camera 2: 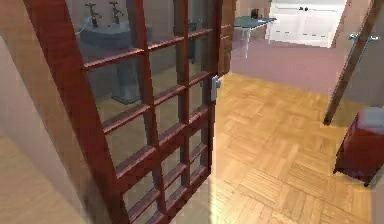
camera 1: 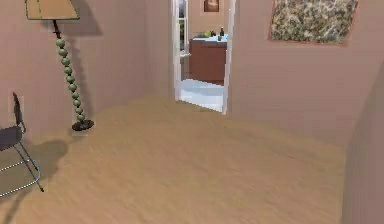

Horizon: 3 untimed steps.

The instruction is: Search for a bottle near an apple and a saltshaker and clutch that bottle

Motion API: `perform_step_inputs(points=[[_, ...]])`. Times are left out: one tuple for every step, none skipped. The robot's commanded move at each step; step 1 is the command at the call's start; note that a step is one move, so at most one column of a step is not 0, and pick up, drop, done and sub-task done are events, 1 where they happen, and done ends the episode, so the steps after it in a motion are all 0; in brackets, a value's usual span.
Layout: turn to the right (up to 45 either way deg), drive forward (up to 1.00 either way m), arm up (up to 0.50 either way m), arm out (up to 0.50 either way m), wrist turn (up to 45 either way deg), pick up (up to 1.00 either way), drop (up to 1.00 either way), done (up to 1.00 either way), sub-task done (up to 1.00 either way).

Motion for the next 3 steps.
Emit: perform_step_inputs(points=[[0.0,1.0,0.0,0.0,0.0,0.0,0.0,0.0,0.0],[0.0,1.0,0.0,0.0,0.0,0.0,0.0,0.0,0.0],[3.0,0.0,0.0,0.0,0.0,0.0,0.0,0.0,0.0]])
